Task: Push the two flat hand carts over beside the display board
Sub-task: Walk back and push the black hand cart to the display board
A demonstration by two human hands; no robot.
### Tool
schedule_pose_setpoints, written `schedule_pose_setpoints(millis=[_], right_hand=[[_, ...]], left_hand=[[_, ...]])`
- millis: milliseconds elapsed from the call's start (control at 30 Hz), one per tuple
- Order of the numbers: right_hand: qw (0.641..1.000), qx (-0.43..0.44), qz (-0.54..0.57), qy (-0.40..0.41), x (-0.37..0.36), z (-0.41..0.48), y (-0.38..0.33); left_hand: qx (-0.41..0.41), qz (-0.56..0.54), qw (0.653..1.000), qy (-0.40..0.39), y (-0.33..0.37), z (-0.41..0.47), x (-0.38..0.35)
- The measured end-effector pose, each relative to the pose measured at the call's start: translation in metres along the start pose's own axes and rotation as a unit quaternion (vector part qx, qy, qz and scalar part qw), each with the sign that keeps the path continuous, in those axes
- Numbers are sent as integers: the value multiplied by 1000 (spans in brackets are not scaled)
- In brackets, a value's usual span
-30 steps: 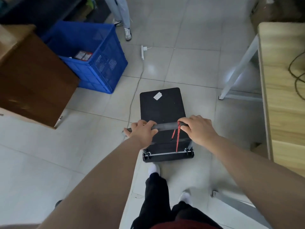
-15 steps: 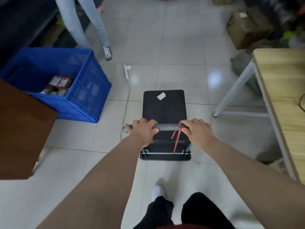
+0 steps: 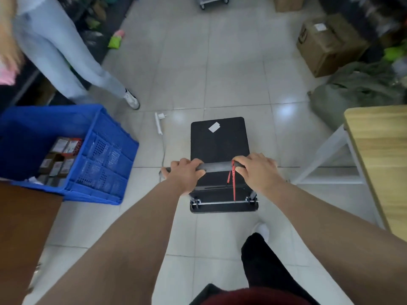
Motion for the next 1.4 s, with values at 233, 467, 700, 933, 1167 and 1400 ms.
schedule_pose_setpoints(millis=[233,467,700,933,1167,1400], right_hand=[[999,26,-3,-27,48,113,36],[999,13,-5,-31,82,223,52],[1000,-3,-1,-17,110,358,43],[999,-37,5,-31,148,483,51],[999,-24,-5,-25,191,606,66],[999,-13,18,-44,227,743,82]], left_hand=[[19,-29,999,20,32,98,58],[19,-46,999,16,41,193,118],[0,-29,999,19,16,317,193],[-17,-13,1000,20,15,436,262],[-30,-8,999,20,20,558,333],[9,-8,1000,17,22,670,404]])
Point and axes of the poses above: each hand's wrist, its own z-axis towards the middle knuckle, its own x-axis out of the back of the hand, y = z × x, the point moved 8 cm from there along z, towards the middle knuckle, and after that the axes turned 5 degrees about -x, right-handed, at the moved point
